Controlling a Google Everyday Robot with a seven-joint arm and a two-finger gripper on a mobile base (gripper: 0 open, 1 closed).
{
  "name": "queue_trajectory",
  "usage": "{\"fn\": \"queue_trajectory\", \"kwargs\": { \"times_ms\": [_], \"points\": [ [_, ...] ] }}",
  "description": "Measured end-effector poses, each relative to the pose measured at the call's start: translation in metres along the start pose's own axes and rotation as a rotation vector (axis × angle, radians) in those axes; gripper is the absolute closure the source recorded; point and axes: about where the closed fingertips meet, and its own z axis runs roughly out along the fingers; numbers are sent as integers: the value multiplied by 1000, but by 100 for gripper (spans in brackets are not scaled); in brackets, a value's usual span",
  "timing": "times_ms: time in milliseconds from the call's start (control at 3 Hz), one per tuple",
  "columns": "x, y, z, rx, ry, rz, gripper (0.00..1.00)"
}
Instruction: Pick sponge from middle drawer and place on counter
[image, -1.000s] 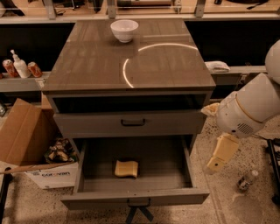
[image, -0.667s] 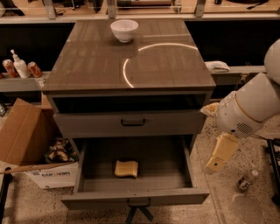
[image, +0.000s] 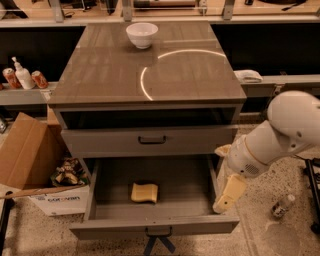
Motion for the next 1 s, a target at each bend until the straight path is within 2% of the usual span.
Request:
{"fn": "queue_trajectory", "kwargs": {
  "times_ms": [333,667,1000],
  "points": [
    [20,-9,55,-74,-53,47,0],
    [21,-10,59,-72,-43,46,0],
    [31,-41,105,-53,-67,22,0]
  ]
}}
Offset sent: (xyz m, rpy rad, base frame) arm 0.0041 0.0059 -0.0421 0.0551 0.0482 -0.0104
